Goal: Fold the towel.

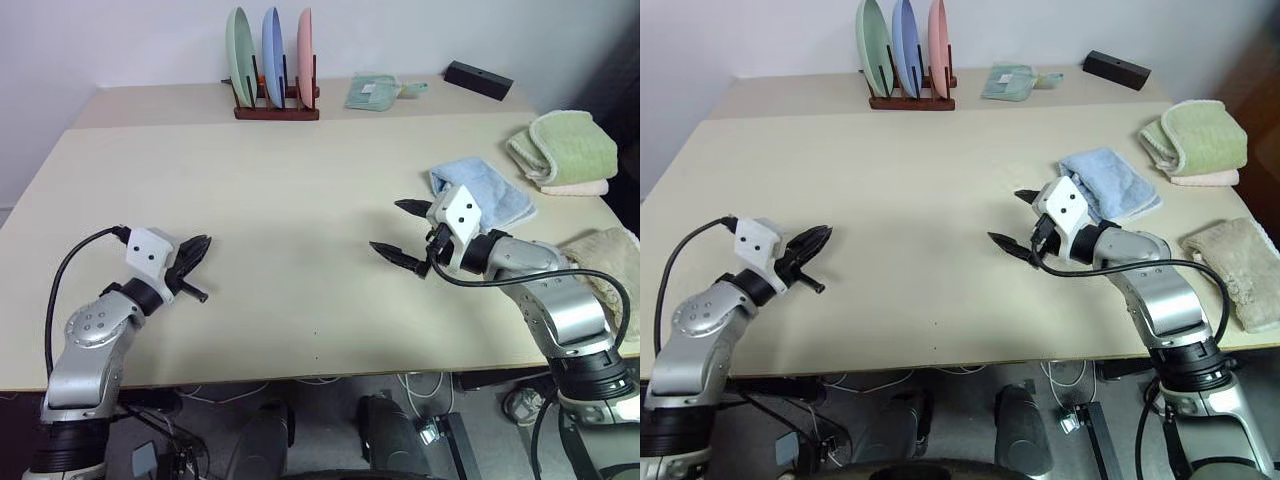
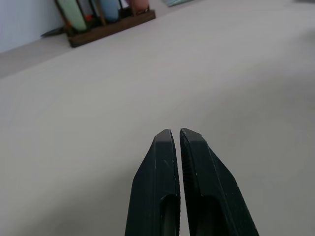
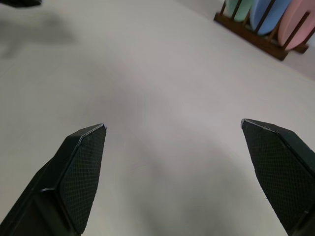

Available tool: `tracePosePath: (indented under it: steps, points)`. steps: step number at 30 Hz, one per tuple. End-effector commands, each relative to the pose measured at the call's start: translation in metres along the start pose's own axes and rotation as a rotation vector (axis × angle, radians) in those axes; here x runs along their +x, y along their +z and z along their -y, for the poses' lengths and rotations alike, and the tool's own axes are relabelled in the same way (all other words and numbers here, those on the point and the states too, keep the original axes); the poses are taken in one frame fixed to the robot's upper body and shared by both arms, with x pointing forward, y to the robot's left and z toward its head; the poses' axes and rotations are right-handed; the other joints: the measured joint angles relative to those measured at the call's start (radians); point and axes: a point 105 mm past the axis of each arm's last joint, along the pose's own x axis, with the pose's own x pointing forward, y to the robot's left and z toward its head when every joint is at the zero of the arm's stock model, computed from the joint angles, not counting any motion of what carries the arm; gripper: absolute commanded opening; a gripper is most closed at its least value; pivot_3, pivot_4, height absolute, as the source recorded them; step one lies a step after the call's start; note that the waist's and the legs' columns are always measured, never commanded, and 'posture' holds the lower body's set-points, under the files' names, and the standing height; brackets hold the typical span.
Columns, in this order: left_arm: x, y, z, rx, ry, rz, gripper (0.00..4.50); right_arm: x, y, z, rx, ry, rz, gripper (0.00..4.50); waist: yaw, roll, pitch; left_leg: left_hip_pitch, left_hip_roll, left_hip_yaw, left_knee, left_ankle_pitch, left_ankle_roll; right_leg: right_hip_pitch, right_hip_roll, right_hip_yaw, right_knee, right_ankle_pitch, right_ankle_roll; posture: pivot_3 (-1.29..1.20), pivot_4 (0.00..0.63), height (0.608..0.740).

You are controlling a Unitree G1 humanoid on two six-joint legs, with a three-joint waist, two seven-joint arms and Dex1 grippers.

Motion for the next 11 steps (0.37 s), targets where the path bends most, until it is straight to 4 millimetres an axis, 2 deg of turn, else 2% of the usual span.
tracePosePath:
  steps: [1,5,11]
  points:
    - [-0.008,0.009,0.000,0.032,0.011,0.028,0.17,0.000,0.000,0.017,-0.018,-0.059,0.020,4.48,0.000,0.000,0.000,0.000,0.000,0.000,0.000,0.000,0.000,0.000,0.000,0.000,0.000,0.000,0.000,0.00,0.150,0.740]
    - [-0.010,0.008,0.006,0.029,-0.004,0.020,0.17,-0.001,-0.012,0.021,-0.006,-0.078,-0.003,4.48,0.001,0.000,0.000,0.000,0.000,0.000,0.000,0.000,0.000,0.000,0.000,0.000,0.000,0.000,0.000,0.00,0.150,0.740]
    - [-0.011,0.009,0.005,0.015,0.010,0.022,0.17,-0.004,-0.020,0.025,0.020,-0.093,-0.011,4.48,0.001,0.000,0.000,0.000,0.000,0.000,0.000,0.000,0.000,0.000,0.000,0.000,0.000,0.000,0.000,0.00,0.150,0.740]
